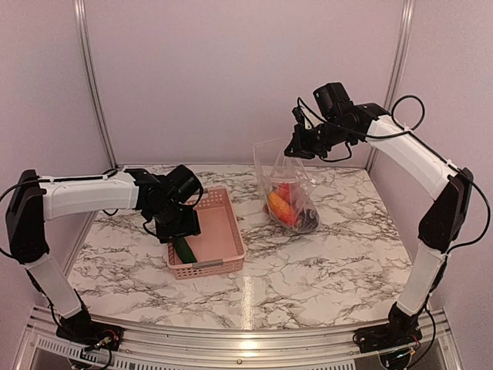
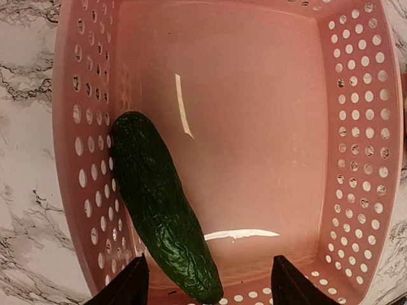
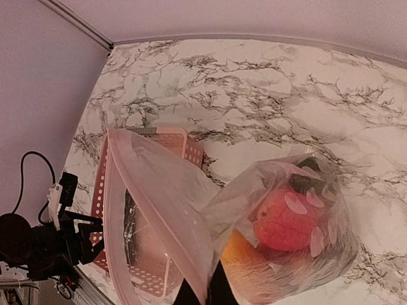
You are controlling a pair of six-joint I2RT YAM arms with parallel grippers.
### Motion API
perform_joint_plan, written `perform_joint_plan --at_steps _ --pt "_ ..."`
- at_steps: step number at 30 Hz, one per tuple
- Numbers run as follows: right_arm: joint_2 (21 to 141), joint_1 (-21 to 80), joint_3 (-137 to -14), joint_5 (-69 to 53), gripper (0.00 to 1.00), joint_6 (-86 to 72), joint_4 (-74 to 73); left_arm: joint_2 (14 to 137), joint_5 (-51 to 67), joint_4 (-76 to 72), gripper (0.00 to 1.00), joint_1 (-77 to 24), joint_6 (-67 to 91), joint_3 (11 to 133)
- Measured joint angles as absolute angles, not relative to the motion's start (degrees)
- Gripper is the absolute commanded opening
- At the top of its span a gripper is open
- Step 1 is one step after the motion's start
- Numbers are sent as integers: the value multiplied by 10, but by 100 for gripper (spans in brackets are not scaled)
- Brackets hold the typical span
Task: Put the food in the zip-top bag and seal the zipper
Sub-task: Adjust the fake vegetable in the bin.
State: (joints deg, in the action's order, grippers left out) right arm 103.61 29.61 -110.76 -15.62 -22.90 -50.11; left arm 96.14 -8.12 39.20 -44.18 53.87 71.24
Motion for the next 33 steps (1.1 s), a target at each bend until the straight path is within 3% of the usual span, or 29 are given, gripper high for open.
perform_joint_plan --at_steps 15,33 --pt "1036 297 -1106 -155 0 -229 -500 1034 -113 401 74 -442 598 758" --pt "1031 297 -1088 -155 0 -229 -493 1147 -157 408 73 -442 609 834"
